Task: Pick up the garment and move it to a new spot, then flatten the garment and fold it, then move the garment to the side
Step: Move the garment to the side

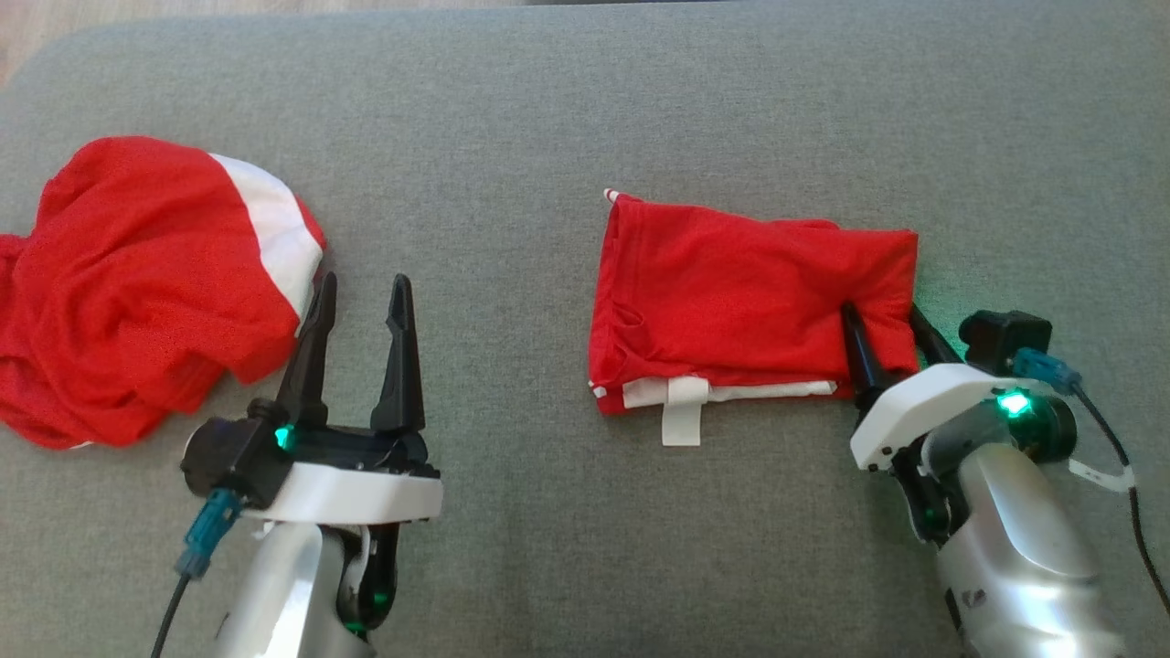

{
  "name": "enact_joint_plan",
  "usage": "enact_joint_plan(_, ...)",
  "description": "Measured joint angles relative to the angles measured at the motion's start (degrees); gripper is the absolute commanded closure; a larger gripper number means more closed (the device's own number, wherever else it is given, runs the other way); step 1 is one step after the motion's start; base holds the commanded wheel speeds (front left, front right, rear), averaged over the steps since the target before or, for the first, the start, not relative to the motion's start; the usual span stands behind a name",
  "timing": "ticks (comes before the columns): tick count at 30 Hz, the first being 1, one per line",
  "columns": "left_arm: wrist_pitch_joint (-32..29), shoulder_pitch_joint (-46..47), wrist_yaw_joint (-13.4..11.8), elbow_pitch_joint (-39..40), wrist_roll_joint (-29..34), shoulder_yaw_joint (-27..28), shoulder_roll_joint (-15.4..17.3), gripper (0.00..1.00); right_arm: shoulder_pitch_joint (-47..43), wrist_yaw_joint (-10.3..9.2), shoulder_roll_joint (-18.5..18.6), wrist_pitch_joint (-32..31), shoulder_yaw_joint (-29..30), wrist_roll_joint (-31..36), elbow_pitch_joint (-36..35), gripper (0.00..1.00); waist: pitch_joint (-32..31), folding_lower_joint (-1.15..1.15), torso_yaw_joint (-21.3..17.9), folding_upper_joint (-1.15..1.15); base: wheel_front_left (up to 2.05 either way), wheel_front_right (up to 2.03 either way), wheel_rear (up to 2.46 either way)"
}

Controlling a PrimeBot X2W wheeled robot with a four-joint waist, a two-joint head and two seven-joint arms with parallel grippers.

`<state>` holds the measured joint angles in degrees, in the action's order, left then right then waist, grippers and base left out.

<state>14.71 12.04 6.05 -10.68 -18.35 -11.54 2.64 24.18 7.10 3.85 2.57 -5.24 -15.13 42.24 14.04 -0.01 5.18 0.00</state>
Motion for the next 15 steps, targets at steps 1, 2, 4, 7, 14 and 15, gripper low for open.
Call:
enact_joint_plan(1, 0.00, 0.00, 0.00, 0.00, 0.00, 0.02, 0.00, 0.00, 0.25, 0.00, 0.01, 0.25, -0.24, 0.09, 0.26, 1.00, 0.01, 0.00, -0.08, 0.00, 0.00, 0.00, 0.00)
enact_joint_plan(2, 0.00, 0.00, 0.00, -0.01, 0.01, 0.07, 0.00, 0.00, 0.47, 0.00, 0.00, 0.63, -0.52, 0.29, 0.58, 1.00, 0.00, 0.01, -0.20, 0.00, 0.00, 0.00, 0.00)
enact_joint_plan(4, 0.00, 0.00, -0.01, 0.02, 0.02, 0.37, 0.00, 0.00, 1.08, 0.01, -0.27, 1.44, -0.81, 1.81, 1.18, 1.00, -0.10, 0.00, -0.65, 0.00, 0.00, 0.00, 0.00)
enact_joint_plan(7, 0.00, 0.00, -0.01, 0.04, 0.11, 0.48, 0.00, 0.00, 1.38, 0.01, -0.87, 2.52, -0.12, 5.13, 1.54, 1.00, -0.33, 0.01, -1.62, 0.00, 0.00, 0.00, 0.00)
enact_joint_plan(14, 0.00, 0.01, -0.01, 0.46, 0.12, 0.49, 0.00, 0.00, 1.81, 0.01, 1.60, 2.96, 1.49, 14.04, -0.33, 1.00, -0.72, 0.01, -3.96, 0.00, 0.00, 0.00, 0.00)
enact_joint_plan(15, 0.00, 0.03, 0.00, 0.63, 0.16, 0.49, 0.00, 0.00, 2.14, 0.01, 3.02, 2.87, 1.47, 14.74, -1.04, 1.00, -0.66, 0.00, -4.36, 0.00, 0.00, 0.00, 0.00)
